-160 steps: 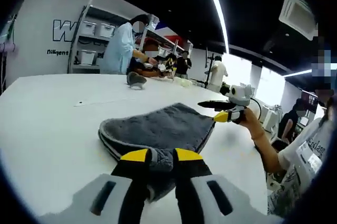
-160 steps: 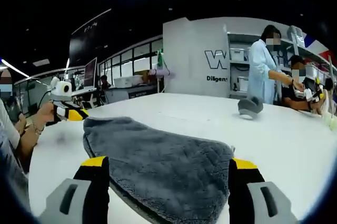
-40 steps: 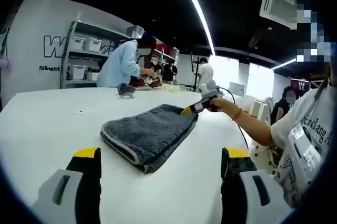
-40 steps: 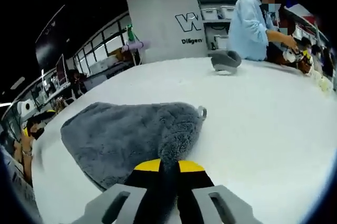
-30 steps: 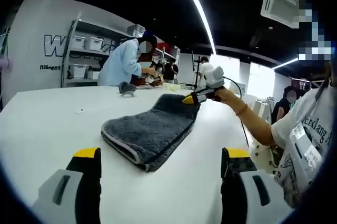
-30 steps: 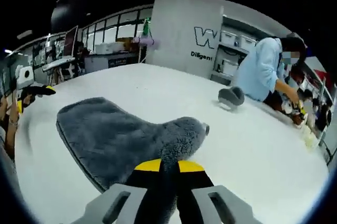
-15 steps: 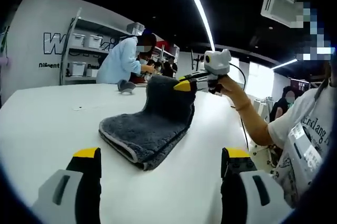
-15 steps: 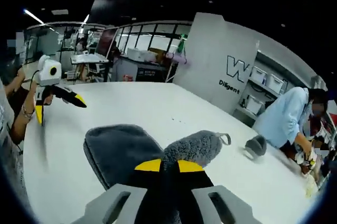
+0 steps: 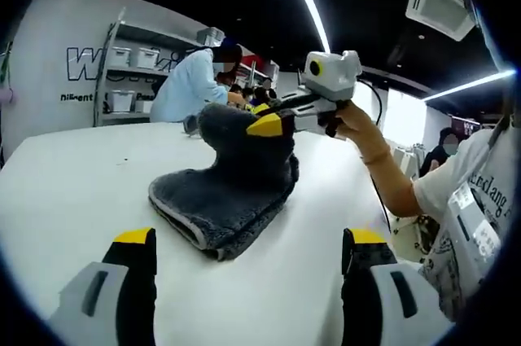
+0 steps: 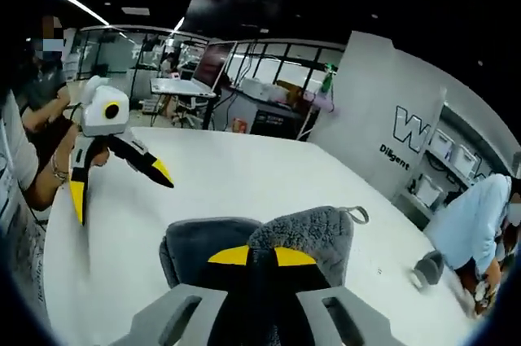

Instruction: Fold the towel on the table until its edges align and the towel forms a compact rectangular stack.

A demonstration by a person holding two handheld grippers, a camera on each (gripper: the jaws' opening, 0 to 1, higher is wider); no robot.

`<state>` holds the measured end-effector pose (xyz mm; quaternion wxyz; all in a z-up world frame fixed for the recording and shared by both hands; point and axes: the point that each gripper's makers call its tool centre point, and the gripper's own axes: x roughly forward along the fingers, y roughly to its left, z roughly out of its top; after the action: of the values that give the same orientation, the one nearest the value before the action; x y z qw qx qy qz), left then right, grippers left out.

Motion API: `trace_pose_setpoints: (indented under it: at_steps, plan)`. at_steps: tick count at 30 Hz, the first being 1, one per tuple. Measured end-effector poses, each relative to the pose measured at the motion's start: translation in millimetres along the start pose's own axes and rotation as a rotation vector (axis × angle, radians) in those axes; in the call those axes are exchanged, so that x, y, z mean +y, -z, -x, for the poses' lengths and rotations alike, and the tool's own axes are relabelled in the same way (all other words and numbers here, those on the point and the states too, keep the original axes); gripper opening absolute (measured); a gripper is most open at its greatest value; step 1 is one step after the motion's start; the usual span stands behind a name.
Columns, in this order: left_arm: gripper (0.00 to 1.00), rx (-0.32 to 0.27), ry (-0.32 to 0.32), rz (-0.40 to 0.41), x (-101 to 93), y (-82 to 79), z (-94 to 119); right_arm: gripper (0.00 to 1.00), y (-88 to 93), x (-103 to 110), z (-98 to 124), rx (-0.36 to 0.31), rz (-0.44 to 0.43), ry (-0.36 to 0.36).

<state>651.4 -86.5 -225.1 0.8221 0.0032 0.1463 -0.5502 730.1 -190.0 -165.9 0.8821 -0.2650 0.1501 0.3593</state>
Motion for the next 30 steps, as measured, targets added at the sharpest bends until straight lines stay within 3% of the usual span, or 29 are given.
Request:
trace_pose_setpoints:
  at_steps: [7,13,20,24,30]
  plan:
    - [0.99,0.004,-0.005,0.004,1.1,0.3,0.5,0.09,-11.4,27.9,-34.8,0.039,0.066,-0.074]
    - [0.99,0.005,-0.013,0.019,5.5,0.8,3.6,0.09,-0.8,55.8,-69.8,0.112,0.117,-0.14]
    - [0.99,0.01,-0.017,0.026,5.8,4.0,4.9,0.1,10.6,77.7,-94.0,0.137,0.108,-0.208]
    - [0.99,0.013,-0.015,0.026,4.7,5.4,4.9,0.19,10.1,85.1,-92.8,0.082,0.024,-0.264]
    - [0.99,0.016,-0.018,0.03,5.6,6.3,4.1,0.38,-5.5,76.3,-74.8,-0.037,-0.067,-0.256]
